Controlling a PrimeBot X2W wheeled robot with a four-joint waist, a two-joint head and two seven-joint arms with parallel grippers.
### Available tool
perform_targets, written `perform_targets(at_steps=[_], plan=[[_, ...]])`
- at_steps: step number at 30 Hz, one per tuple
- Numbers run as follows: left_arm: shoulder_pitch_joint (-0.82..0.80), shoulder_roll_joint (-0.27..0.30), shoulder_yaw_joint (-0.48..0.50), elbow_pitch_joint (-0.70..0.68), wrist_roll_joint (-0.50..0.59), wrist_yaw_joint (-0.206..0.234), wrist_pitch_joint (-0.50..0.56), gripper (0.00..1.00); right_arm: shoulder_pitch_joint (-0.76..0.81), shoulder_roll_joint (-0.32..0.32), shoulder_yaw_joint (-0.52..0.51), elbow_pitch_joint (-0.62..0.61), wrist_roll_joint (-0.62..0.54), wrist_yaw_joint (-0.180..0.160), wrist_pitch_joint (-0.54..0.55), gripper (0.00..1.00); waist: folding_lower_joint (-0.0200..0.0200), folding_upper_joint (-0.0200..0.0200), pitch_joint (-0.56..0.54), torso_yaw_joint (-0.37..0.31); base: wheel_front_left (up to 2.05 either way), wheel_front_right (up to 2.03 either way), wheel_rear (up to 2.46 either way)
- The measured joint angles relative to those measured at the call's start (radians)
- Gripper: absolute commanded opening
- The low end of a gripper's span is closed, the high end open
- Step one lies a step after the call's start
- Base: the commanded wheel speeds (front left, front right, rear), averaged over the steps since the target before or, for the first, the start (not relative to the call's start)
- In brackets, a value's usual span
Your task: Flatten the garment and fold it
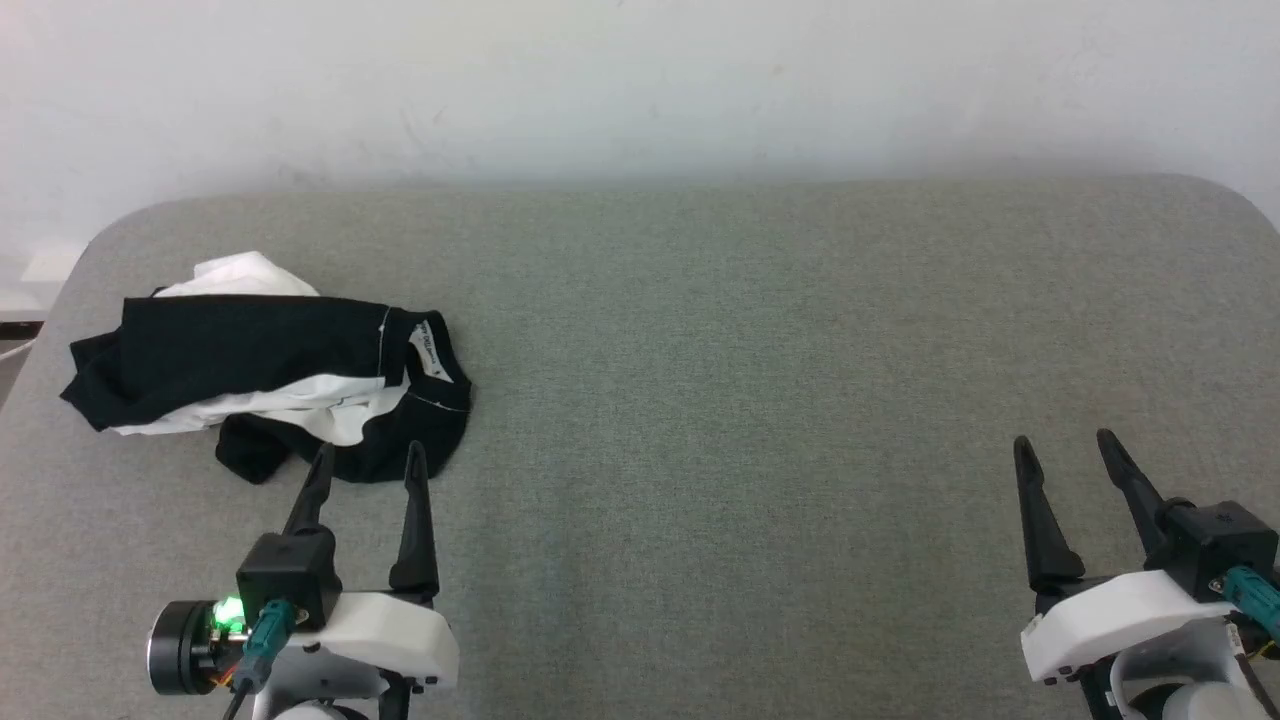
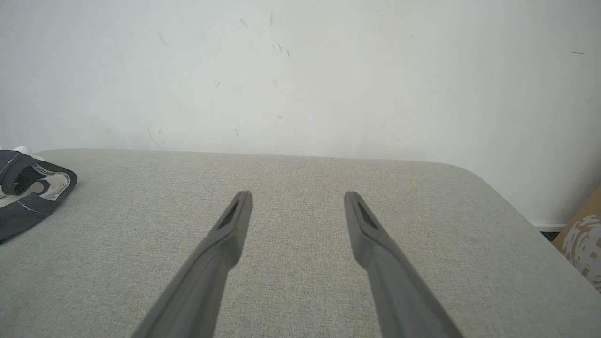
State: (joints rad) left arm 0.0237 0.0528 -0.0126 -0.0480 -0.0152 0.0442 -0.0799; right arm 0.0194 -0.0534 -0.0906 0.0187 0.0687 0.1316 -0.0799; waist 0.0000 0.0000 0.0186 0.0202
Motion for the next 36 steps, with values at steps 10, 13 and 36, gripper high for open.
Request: perform_targets(at_steps=[10,13,36], plan=[[0.014,0.0,-0.004,-0.008,-0.01,0.011,-0.02,1.0,0.003,0.0,-0.002,0.004,0.002,0.0,-0.019,1.0,0.0,0.0,0.001,0.043,0.0,0.0,0.0],[0.016,0.0,-0.005,-0.011,-0.012,0.019,-0.025,1.0,0.006,0.0,-0.002,0.01,0.004,0.0,-0.027,1.0,0.0,0.0,0.0,0.061,0.0,0.0,0.0],[0.041,0.0,-0.011,-0.027,-0.038,0.046,-0.072,1.0,0.014,0.0,0.02,0.038,0.022,0.0,-0.074,1.0,0.0,0.0,0.001,0.234,0.0,0.0,0.0]])
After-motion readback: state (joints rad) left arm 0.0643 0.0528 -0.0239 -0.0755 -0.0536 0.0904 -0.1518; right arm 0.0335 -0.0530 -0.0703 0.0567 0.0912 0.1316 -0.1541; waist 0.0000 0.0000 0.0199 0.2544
